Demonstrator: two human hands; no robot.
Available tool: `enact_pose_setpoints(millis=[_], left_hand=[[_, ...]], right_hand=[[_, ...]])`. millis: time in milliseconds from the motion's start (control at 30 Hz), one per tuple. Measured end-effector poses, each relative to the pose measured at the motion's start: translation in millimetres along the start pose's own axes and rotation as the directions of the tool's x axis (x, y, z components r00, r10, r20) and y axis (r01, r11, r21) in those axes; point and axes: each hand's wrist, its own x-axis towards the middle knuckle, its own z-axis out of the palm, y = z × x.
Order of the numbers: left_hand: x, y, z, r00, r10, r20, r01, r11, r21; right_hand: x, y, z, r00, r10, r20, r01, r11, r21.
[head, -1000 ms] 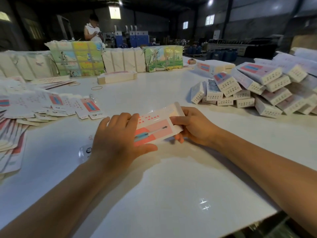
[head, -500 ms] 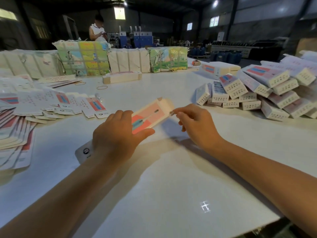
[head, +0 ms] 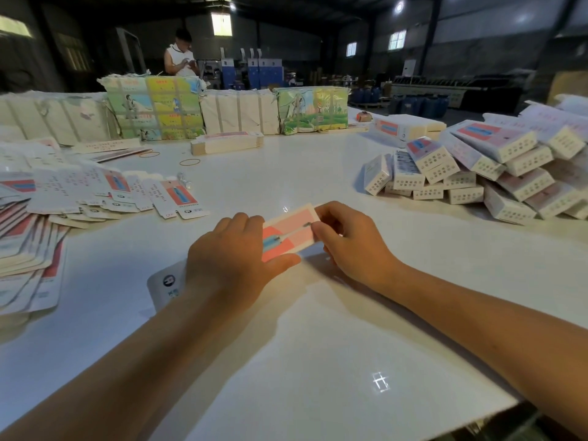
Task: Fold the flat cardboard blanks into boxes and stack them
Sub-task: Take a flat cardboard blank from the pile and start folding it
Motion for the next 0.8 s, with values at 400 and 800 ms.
enact_pose_setpoints(millis=[400,800], left_hand=[[0,-2,11,0.991,0.131,-0.035,-0.129,0.99,0.061],[2,6,5,0.993,0.024,-0.115,-0.027,0.999,-0.021]], right_hand=[[3,4,-4,0.988,0.066,0.14,-0.068,0.998,0.009],[13,-4,-14,0.903,0.265,0.338,-0.418,0.722,0.551]])
